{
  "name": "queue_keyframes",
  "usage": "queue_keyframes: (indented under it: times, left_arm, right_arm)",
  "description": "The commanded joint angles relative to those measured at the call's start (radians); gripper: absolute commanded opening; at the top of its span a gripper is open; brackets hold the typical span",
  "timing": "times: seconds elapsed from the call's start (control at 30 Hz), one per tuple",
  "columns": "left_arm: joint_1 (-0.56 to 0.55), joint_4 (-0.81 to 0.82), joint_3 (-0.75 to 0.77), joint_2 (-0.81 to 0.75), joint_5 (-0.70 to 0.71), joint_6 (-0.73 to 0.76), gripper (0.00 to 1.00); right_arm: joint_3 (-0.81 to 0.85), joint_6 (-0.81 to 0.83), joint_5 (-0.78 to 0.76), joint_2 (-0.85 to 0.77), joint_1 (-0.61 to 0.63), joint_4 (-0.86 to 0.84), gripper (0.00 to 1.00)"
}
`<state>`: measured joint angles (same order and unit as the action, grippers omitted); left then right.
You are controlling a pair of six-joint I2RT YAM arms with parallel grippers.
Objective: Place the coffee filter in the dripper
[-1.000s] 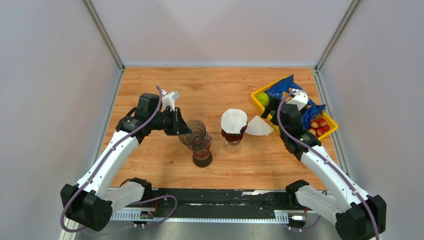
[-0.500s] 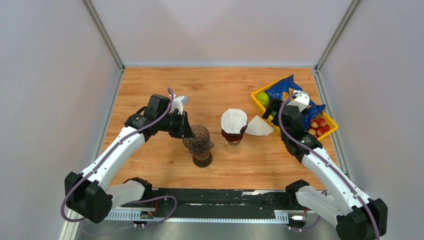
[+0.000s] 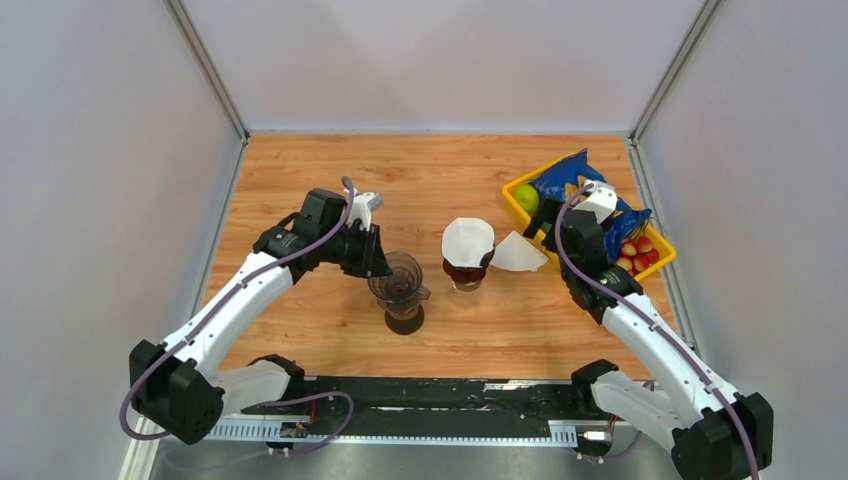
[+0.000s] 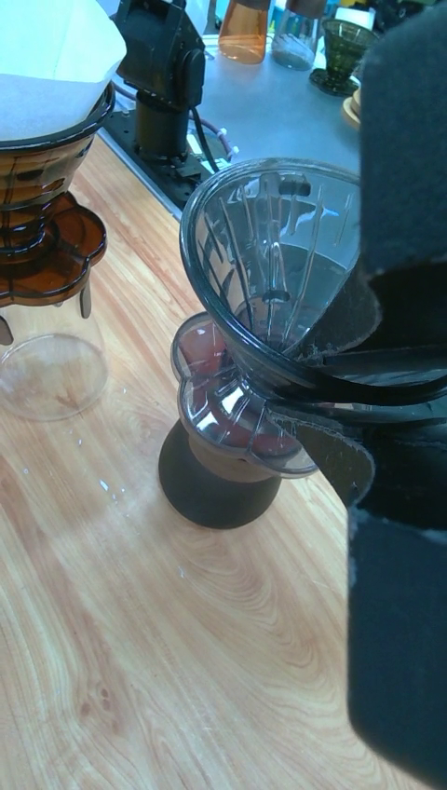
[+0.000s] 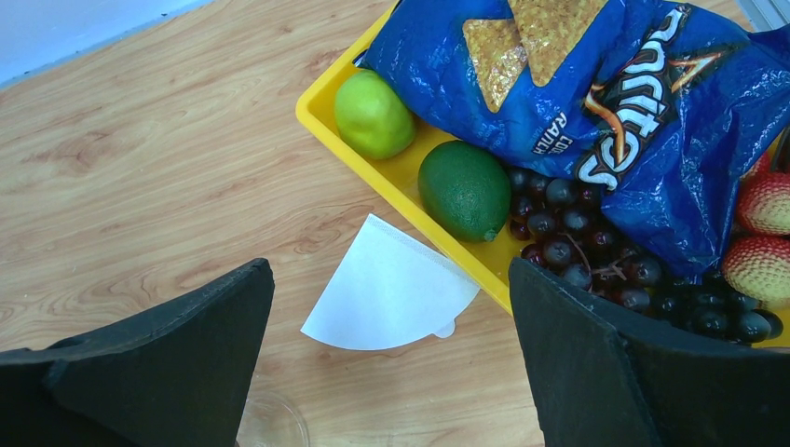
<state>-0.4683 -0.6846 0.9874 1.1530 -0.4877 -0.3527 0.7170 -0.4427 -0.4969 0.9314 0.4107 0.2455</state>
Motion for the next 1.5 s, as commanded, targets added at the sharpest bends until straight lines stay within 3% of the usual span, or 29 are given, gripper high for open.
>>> queue_keyframes:
  times: [0.0,0.4,0.57,0.7,0.87,1.0,1.13,1.33,1.47]
  left_arm:
    - [-0.011,0.005,0.048,-0.002,-0.002,0.016,0.27]
    - [-0.025,0.002,0.069,0.009,0.004,0.001,0.46]
    - [-0.025,0.01,0.068,-0.014,0.041,-0.019,0.7]
    - [-0.025,0.123,0.037,-0.099,-0.004,-0.075,0.85]
    - [-0.024,0.141,0.072,-0.169,0.031,-0.093,0.99]
    - [-0.025,0.168,0.08,-0.209,0.074,-0.113,1.0]
    - [-0.025,0.189,0.085,-0.248,0.192,-0.14,1.0]
    - [-0.023,0.182,0.071,-0.259,0.632,-0.218,1.0]
    - [0.013,0.183,0.054,-0.257,0.795,-0.244,1.0]
  right_arm:
    - [-0.001,0.01,-0.014,-0.012,0.0,-0.035,1.0]
    - [-0.004,0.013,-0.015,-0.021,0.0,-0.035,1.0]
    - [-0.007,0.026,-0.017,-0.033,0.0,-0.034,1.0]
    - [-0.007,0.034,-0.016,-0.048,-0.001,-0.031,1.0]
    - [-0.013,0.032,-0.017,-0.084,0.0,-0.029,1.0]
    - [-0.017,0.033,-0.02,-0.104,-0.001,-0.029,1.0]
    - [-0.019,0.039,-0.011,-0.11,-0.001,-0.029,1.0]
    - [-0.013,0.049,0.023,-0.087,0.0,-0.023,1.0]
    - [-0.007,0.043,0.039,-0.06,0.0,-0.01,1.0]
